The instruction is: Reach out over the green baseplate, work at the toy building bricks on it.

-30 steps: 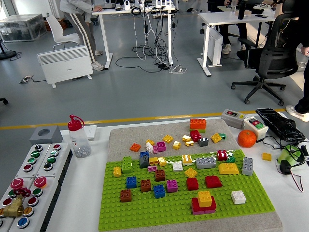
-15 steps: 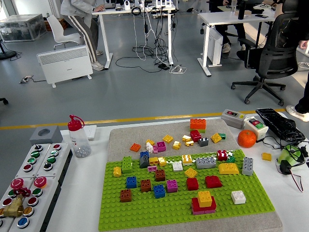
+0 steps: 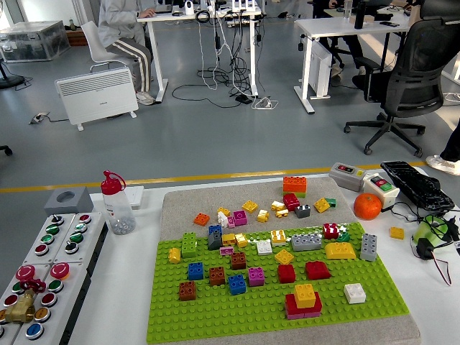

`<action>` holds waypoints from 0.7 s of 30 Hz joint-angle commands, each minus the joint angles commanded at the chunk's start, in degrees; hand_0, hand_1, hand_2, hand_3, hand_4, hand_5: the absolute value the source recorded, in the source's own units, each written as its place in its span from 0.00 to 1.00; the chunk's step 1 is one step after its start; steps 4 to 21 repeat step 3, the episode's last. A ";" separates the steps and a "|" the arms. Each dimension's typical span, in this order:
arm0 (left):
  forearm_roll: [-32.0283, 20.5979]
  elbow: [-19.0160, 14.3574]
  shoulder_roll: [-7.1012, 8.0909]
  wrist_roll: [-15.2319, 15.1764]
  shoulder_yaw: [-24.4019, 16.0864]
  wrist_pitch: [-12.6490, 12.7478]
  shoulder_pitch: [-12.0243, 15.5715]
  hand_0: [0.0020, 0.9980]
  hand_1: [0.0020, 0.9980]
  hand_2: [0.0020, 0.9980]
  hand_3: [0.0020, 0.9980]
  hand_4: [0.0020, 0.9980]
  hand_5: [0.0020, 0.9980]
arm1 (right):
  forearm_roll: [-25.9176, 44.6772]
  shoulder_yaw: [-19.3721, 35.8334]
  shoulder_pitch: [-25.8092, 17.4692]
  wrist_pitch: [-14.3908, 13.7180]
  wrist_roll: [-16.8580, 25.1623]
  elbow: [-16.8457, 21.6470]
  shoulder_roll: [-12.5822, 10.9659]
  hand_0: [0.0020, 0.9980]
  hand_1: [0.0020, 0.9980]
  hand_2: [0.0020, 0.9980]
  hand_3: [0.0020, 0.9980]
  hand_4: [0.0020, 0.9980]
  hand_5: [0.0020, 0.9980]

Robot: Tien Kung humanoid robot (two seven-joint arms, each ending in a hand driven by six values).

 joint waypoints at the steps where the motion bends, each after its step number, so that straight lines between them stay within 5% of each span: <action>1: 0.06 0.00 0.01 0.03 -0.01 -0.01 0.03 0.67 0.61 0.57 0.45 0.24 1.00 | 0.00 -0.06 -0.02 -0.06 -0.01 -0.03 -0.01 0.82 0.79 0.80 0.76 0.48 0.52; 21: 0.10 0.00 0.01 0.07 0.02 -0.03 0.10 0.67 0.61 0.57 0.45 0.24 1.00 | 0.11 -0.17 -0.06 -0.16 -0.02 -0.10 0.00 0.82 0.79 0.80 0.76 0.48 0.52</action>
